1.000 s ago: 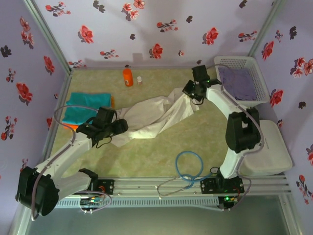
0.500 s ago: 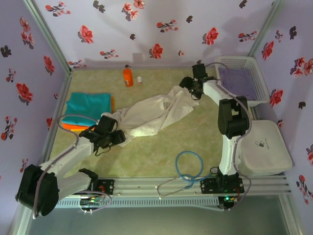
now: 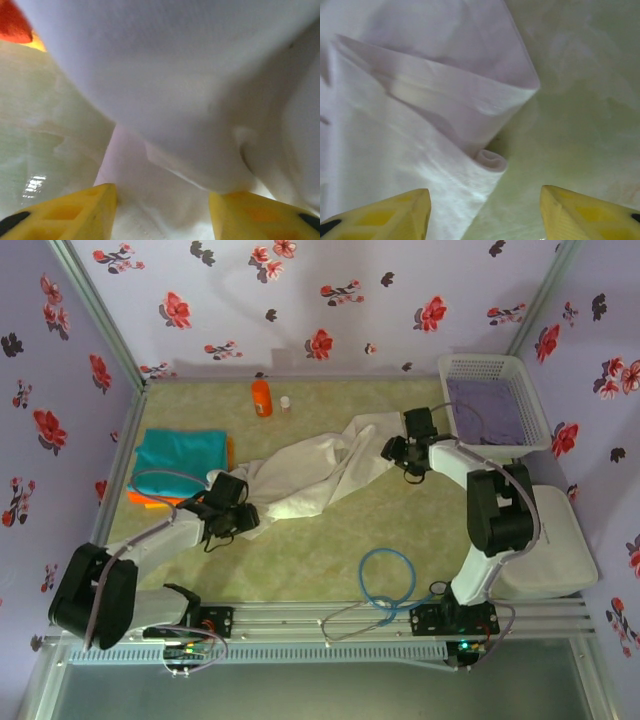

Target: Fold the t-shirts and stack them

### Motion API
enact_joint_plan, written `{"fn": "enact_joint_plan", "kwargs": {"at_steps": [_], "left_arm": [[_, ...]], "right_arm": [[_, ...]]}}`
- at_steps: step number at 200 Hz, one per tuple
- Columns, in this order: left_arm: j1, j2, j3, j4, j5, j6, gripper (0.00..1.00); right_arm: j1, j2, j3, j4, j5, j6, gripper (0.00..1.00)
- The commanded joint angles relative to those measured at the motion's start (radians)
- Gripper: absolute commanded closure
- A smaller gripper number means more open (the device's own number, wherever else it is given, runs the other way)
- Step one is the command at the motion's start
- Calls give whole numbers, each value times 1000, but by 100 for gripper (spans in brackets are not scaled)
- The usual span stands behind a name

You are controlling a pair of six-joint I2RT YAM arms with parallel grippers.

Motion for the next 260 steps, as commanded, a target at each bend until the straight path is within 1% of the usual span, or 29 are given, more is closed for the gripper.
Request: {"fn": "enact_joint_plan", "kwargs": {"at_steps": [1, 21, 45, 61, 77, 93, 97, 102, 108, 115, 119, 128, 170, 200, 229, 260], "left_arm": [[-4, 21, 11, 44, -1, 11, 54], [-4, 30, 15, 50, -2, 9, 59], [-4, 36, 15, 55, -3, 7, 66], [-4, 39, 13, 56, -3, 8, 69], [-4, 38, 19, 52, -2, 13, 88], [-4, 37, 28, 42, -3, 16, 95], [-4, 36, 30, 41, -4, 18, 98], [-4, 36, 34, 37, -3, 20, 100], [-4, 36, 37, 33, -4, 21, 100], [-4, 33, 42, 28, -3, 23, 100], [-4, 32, 46, 24, -3, 24, 100], [-4, 29, 54, 12, -2, 27, 100], [-4, 2, 83, -27, -5, 38, 100], [-2, 6, 108, -46, -10, 50, 100], [-2, 11, 109, -40, -11, 48, 100], [-3, 20, 109, -37, 1, 43, 100]], "right_arm": [[-8, 45, 1, 89, 18, -22, 42], [-7, 91, 30, 112, -5, -23, 43], [-6, 130, 48, 126, -41, -22, 52], [-6, 136, 34, 151, -62, -11, 61], [-4, 119, -4, 188, -78, 1, 70], [-4, 84, -36, 193, -71, 12, 80], [-4, 75, -44, 190, -67, 14, 84], [-3, 61, -51, 180, -66, 18, 87], [-3, 44, -57, 166, -65, 21, 91], [-3, 25, -63, 139, -62, 26, 94], [-4, 12, -64, 119, -59, 30, 97], [-4, -17, -62, 62, -55, 36, 100], [-4, -162, -40, -181, -78, 21, 100], [-6, -218, 11, -289, -119, -3, 99], [-4, -193, 78, -317, -160, -12, 98], [-4, -72, 190, -318, -180, -26, 97]]}}
